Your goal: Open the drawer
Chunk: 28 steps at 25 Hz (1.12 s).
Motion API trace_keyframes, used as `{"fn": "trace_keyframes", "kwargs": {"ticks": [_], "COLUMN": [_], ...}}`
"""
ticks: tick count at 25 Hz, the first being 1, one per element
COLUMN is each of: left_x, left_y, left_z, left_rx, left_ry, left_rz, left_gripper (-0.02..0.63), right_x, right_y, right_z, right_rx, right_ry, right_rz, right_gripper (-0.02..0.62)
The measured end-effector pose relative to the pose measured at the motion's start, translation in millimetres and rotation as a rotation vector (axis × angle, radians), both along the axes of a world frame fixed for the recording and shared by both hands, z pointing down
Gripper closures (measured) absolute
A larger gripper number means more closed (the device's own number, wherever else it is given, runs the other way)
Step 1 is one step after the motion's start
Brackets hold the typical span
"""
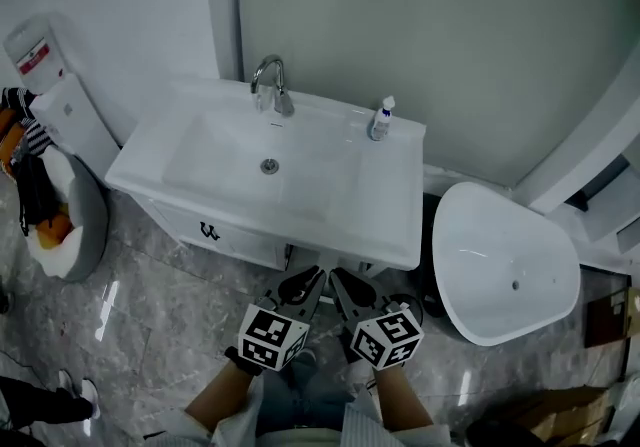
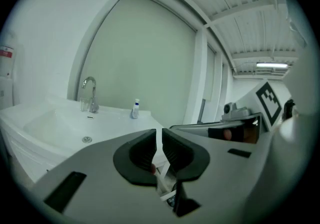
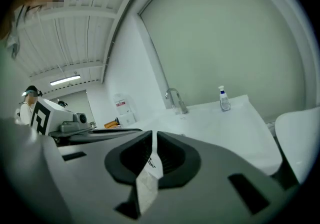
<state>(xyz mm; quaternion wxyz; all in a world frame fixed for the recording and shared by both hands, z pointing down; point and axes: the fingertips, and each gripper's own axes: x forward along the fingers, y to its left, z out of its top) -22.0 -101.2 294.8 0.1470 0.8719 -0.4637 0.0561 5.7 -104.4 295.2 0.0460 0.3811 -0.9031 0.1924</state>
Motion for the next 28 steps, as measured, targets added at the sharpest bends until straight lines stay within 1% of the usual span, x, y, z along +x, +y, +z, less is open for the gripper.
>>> {"fn": "trace_keyframes", "kwargs": {"ticks": [3,7,11,16,20,25,28], "left_x": [1.7,-0.1,-3.8,-6.9,-11.0,-15.6,-18.8], "left_y": [3.4,12.3,17.8,26.0,26.1,25.3,26.4], "left_z": [-31.6,-66.5,-90.1,-117.5,-128.9,-125.6,-125.2], "left_rx": [0.032,0.076,0.088,0.110,0.135,0.122,0.119], "left_ry": [0.030,0.035,0.057,0.116,0.109,0.101,0.097], "left_rz": [-0.010,-0.008,-0.007,0.030,0.035,0.039,0.039], "left_gripper": [0.566,0.581,0.588,0.589,0.589,0.589,0.589], "right_x": [8.7,14.0,9.3,-0.5,-4.9,-6.0,-8.8], "right_y": [-1.7,0.6,7.0,17.7,22.4,23.0,23.1], "right_z": [-32.8,-71.9,-97.4,-111.0,-116.1,-117.7,-118.9], "right_rx": [0.042,0.097,0.127,0.132,0.131,0.099,0.096], "right_ry": [-0.051,-0.105,-0.102,-0.094,-0.081,-0.118,-0.119], "right_rz": [0.002,-0.004,-0.035,-0.085,-0.101,-0.087,-0.081], "right_gripper": [0.575,0.584,0.584,0.586,0.586,0.586,0.586]}}
